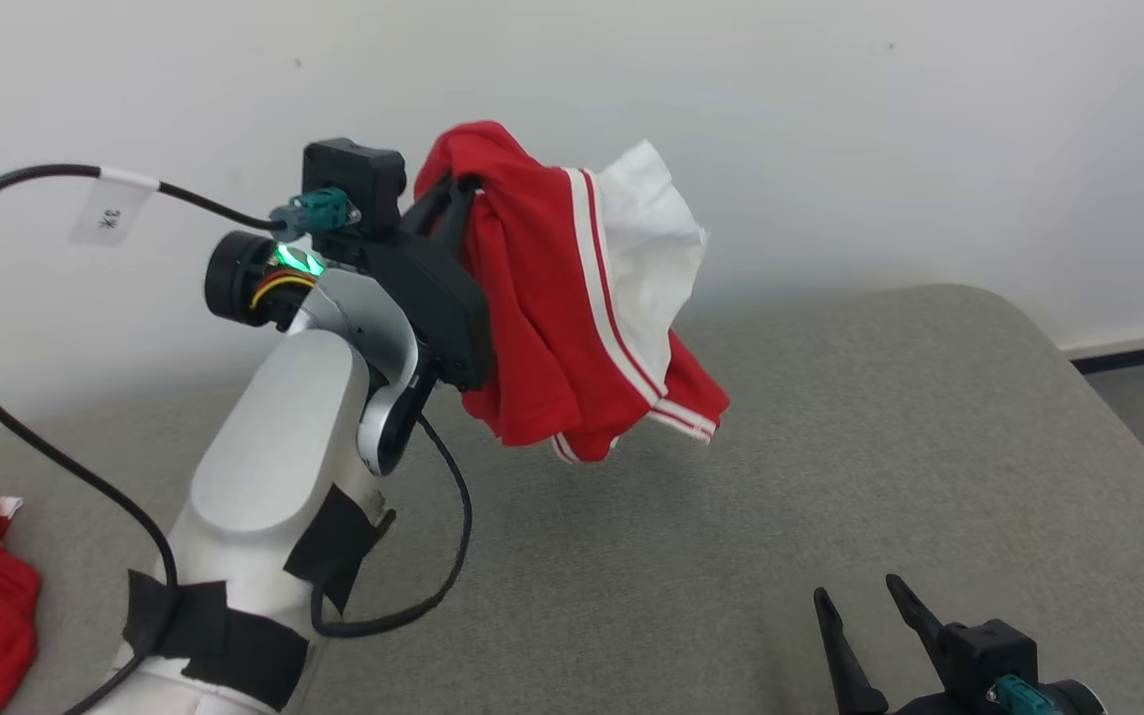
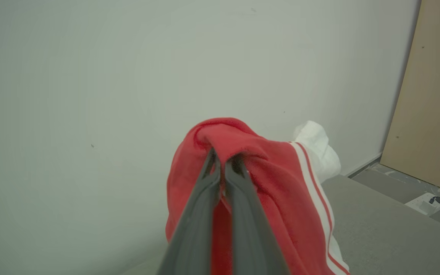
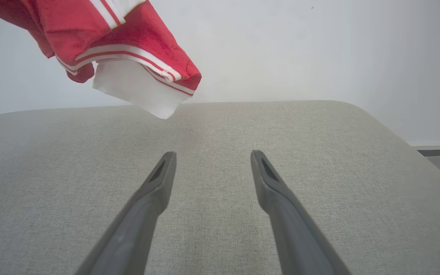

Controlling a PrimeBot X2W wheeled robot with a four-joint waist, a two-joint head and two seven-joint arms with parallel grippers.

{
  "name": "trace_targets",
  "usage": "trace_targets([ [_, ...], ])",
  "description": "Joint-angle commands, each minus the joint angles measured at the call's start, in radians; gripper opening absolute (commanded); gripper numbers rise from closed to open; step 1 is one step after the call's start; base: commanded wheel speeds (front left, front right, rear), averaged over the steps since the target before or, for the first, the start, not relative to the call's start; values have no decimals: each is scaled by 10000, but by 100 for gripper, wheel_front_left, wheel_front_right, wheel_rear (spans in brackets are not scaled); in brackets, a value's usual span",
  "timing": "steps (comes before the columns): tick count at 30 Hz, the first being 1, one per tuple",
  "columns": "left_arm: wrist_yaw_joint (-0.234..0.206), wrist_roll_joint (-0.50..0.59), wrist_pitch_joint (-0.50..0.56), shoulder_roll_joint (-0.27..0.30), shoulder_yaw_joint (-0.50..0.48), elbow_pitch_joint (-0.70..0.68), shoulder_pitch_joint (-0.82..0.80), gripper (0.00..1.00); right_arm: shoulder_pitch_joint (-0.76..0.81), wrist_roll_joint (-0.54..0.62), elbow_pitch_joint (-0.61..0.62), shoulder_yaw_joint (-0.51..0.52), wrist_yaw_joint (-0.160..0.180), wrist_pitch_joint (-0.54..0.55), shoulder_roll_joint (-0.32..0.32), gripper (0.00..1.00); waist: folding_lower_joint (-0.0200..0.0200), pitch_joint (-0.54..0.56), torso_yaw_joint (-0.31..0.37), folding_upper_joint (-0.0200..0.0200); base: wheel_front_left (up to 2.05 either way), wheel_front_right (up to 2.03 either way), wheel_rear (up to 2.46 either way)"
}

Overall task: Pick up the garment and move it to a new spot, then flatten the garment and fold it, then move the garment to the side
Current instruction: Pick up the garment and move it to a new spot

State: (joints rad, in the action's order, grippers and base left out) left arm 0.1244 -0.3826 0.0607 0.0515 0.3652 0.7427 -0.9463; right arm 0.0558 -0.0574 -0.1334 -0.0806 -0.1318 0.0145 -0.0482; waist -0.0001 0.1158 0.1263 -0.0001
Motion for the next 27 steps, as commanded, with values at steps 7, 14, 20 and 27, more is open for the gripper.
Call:
trace_targets([
  [7, -557, -480, 7, 12, 553, -69, 1372, 0, -123, -153, -62, -1, 21, -150, 3, 100, 1, -687, 1243, 1, 0, 0, 0],
  [14, -902, -169, -326, 54, 1058, 841, 2643, 100, -288, -288, -248, -80, 21, -259, 5, 100, 1, -887, 1053, 1, 0, 0, 0],
  [20, -979, -445, -1255, 22, 1032, 891, 3283, 100, -335, -353, -423, -233, 21, -342, 2, 100, 1, -741, 595, 1, 0, 0, 0],
  [27, -1243, -475, -3049, 423, 750, -635, 4829, 100, -108, -393, -713, 68, 21, -637, 6, 100, 1, -405, -300, 1, 0, 0, 0],
])
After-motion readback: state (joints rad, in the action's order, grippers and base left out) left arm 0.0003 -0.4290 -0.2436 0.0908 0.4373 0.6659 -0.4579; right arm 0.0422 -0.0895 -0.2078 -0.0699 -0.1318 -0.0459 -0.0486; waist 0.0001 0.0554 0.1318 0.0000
